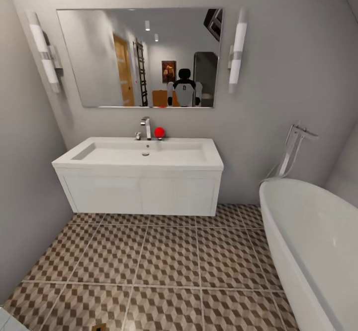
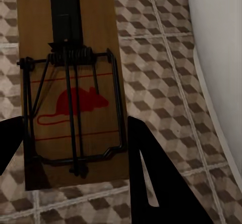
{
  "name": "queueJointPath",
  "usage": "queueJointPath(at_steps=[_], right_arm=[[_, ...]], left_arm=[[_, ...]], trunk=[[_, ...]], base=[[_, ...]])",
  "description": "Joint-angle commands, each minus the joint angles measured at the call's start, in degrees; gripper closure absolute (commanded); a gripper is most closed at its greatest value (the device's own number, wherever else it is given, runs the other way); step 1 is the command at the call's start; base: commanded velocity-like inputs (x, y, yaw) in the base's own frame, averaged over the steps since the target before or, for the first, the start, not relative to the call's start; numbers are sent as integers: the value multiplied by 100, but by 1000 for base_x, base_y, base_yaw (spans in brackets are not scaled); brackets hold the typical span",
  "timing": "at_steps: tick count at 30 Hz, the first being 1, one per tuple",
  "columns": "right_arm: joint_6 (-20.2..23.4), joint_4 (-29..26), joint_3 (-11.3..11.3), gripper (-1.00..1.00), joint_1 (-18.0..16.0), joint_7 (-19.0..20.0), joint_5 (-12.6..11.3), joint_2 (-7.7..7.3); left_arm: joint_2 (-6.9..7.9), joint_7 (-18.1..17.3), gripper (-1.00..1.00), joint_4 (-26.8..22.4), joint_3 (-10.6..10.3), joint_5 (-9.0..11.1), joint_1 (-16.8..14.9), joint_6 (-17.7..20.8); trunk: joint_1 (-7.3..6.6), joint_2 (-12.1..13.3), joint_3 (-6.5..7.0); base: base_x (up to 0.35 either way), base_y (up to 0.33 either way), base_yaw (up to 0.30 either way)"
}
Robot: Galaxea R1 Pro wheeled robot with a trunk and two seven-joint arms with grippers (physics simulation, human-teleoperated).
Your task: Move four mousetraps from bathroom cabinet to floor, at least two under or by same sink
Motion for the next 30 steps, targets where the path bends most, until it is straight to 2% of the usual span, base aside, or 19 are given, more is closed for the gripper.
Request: queueJointPath(at_steps=[1,12,30], right_arm=[[-12,0,48,100,-4,-25,-33,0],[-12,0,48,100,-4,-22,-33,3],[-9,0,44,100,-4,-41,-36,-6]], left_arm=[[-3,51,100,16,-48,-7,-7,-21],[-3,51,100,16,-48,-7,-7,-21],[-3,51,100,16,-48,-7,-7,-21]], trunk=[[2,-3,-6],[2,-3,-6],[2,-3,7]], base=[[274,69,0],[261,84,0],[14,3,-38]])
